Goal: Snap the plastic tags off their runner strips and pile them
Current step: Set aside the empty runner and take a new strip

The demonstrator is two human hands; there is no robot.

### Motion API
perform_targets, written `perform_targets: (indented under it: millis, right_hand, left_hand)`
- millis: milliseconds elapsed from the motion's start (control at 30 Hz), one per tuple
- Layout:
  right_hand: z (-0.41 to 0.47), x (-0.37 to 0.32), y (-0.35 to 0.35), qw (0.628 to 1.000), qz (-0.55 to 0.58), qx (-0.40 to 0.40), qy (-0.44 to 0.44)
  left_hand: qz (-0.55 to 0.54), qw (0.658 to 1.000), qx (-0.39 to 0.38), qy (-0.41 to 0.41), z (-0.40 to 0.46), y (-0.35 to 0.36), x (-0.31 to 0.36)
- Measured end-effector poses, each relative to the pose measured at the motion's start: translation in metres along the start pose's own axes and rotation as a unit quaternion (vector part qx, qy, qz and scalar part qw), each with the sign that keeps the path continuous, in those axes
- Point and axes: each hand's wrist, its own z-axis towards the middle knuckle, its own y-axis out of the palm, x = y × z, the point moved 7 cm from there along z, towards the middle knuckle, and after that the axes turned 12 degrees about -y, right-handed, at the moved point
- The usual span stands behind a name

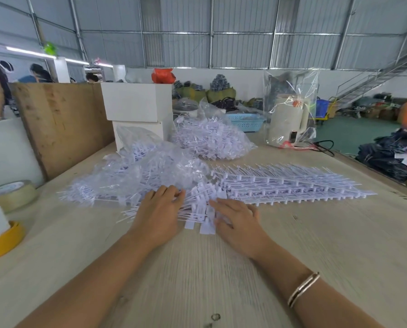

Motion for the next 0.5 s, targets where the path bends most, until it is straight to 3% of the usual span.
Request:
perform_targets:
  millis: [100,200,367,500]
  right_hand:
    - [-0.001,0.016,-0.023,0.984,0.092,0.125,0.085]
    - [-0.011,0.037,-0.033,0.933,0.232,0.209,0.181]
    - [-0.020,0.058,-0.040,0.869,0.314,0.281,0.258]
    - [-0.023,0.068,-0.039,0.835,0.351,0.317,0.282]
  left_hand:
    - [-0.088,0.991,0.082,0.052,-0.003,-0.025,0.021]
    - [-0.125,0.989,0.037,0.067,0.007,-0.027,0.049]
    - [-0.164,0.983,0.055,0.062,0.045,-0.022,0.094]
    - [-0.117,0.992,0.032,0.041,0.084,-0.009,0.119]
